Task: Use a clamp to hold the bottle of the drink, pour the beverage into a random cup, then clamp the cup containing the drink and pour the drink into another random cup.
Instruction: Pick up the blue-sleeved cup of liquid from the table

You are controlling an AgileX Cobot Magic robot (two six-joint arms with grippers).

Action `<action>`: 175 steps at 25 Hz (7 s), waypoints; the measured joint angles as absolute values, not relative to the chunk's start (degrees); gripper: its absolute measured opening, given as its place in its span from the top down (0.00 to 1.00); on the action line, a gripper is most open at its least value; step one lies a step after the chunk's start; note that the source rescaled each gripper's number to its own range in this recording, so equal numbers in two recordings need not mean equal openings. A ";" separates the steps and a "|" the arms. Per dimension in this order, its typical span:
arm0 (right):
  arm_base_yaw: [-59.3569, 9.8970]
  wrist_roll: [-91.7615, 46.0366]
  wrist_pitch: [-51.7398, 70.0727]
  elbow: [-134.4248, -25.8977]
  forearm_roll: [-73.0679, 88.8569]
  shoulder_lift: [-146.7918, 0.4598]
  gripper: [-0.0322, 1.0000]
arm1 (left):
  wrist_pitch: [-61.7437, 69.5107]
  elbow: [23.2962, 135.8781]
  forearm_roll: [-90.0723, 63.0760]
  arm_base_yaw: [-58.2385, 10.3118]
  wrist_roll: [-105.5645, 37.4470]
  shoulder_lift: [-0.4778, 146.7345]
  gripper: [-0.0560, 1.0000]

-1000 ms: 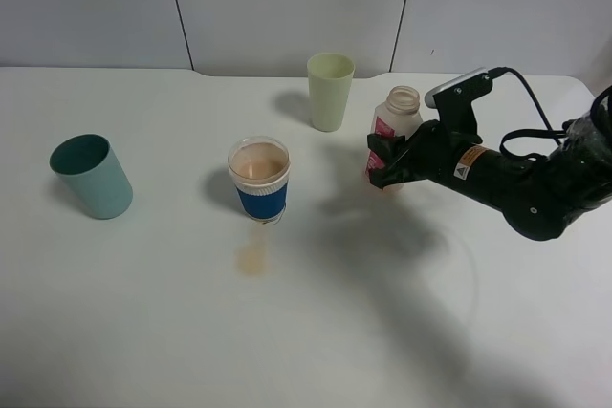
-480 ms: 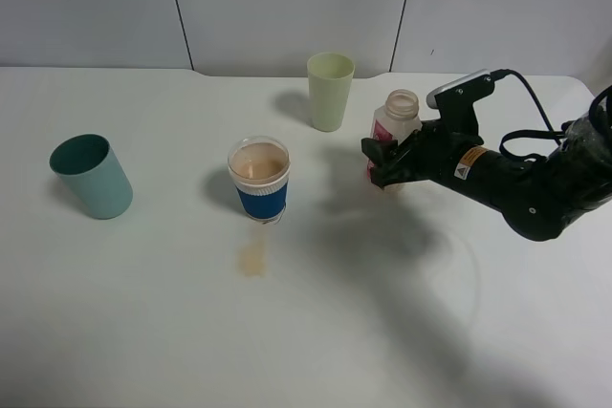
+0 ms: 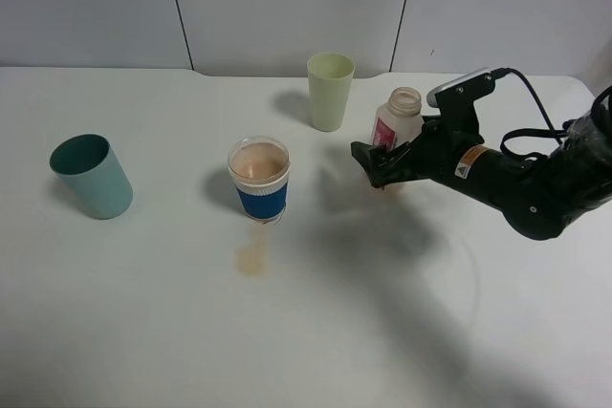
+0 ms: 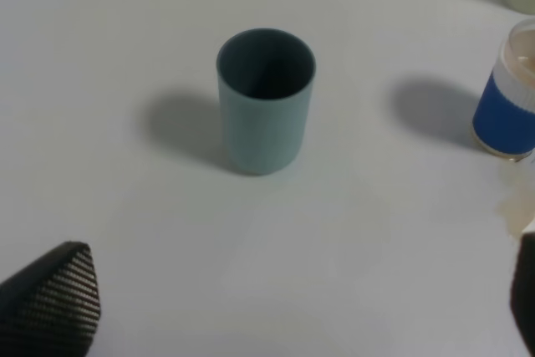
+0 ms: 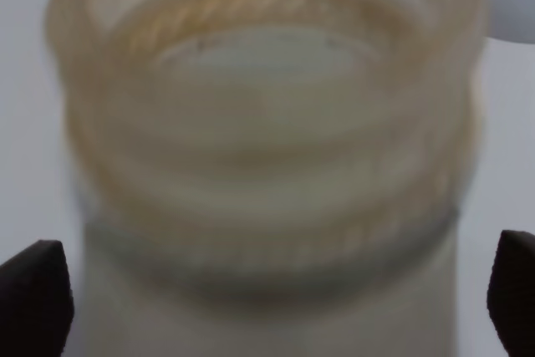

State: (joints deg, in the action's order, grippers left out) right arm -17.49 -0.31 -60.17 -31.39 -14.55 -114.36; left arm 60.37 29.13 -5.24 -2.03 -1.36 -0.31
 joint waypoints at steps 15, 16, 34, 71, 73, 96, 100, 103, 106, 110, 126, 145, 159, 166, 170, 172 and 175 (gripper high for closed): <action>-17.49 1.65 -42.21 -31.16 -12.68 -92.11 0.00 | 60.37 29.13 -5.24 -2.03 -1.36 -0.31 0.00; -17.49 1.60 -39.84 -31.16 -12.24 -90.02 0.00 | 60.37 29.13 -5.24 -2.03 -1.36 -0.31 0.00; 1.97 -3.51 -4.94 -37.51 -7.70 -59.39 0.00 | 60.37 29.13 -5.24 -2.03 -1.36 -0.31 0.00; 7.15 -3.33 63.64 -30.80 0.47 0.15 0.00 | 60.37 29.13 -5.24 -2.03 -1.36 -0.31 0.00; 7.15 -3.33 64.03 -29.65 0.52 0.15 0.00 | 60.37 29.13 -5.24 -2.03 -1.36 -0.31 0.00; 6.71 -3.33 61.61 -28.62 1.53 0.15 0.00 | 60.37 29.13 -5.24 -2.03 -1.36 -0.31 0.00; 6.71 -3.33 61.61 -28.62 1.53 0.15 0.00 | 60.37 29.13 -5.24 -2.03 -1.36 -0.31 0.00; 6.71 -3.33 61.61 -28.62 1.53 0.15 0.00 | 60.37 29.13 -5.24 -2.03 -1.36 -0.31 0.00; 6.71 -3.33 61.61 -28.62 1.53 0.15 0.00 | 60.37 29.13 -5.24 -2.03 -1.36 -0.31 0.00; 6.71 -3.33 61.61 -28.62 1.53 0.15 0.00 | 60.37 29.13 -5.24 -2.03 -1.36 -0.31 0.00; 6.71 -3.33 61.61 -28.62 1.58 0.15 0.00 | 60.37 29.13 -5.50 -2.03 -1.36 0.93 0.00; 6.71 -3.33 61.61 -28.62 1.58 0.15 0.00 | 52.90 31.97 -12.99 -2.03 -16.90 29.67 0.00; 6.71 -3.33 61.61 -28.62 1.58 0.15 0.00 | 52.22 33.11 -23.79 -4.39 -32.45 46.73 0.00; 6.71 -3.33 61.59 -28.62 1.58 0.15 0.00 | 45.23 35.65 -15.58 -21.04 -18.85 54.88 0.00; 6.71 -3.33 61.59 -28.62 1.58 0.15 0.00 | 41.34 35.65 -13.08 -28.26 -13.06 57.76 0.00; 6.71 -3.33 61.59 -28.62 1.58 0.15 0.00 | 38.23 35.65 -12.34 -31.98 -10.41 59.82 0.00; 6.71 -3.33 61.59 -28.62 1.58 0.15 0.00 | 33.93 35.65 -12.01 -36.28 -8.39 63.68 0.00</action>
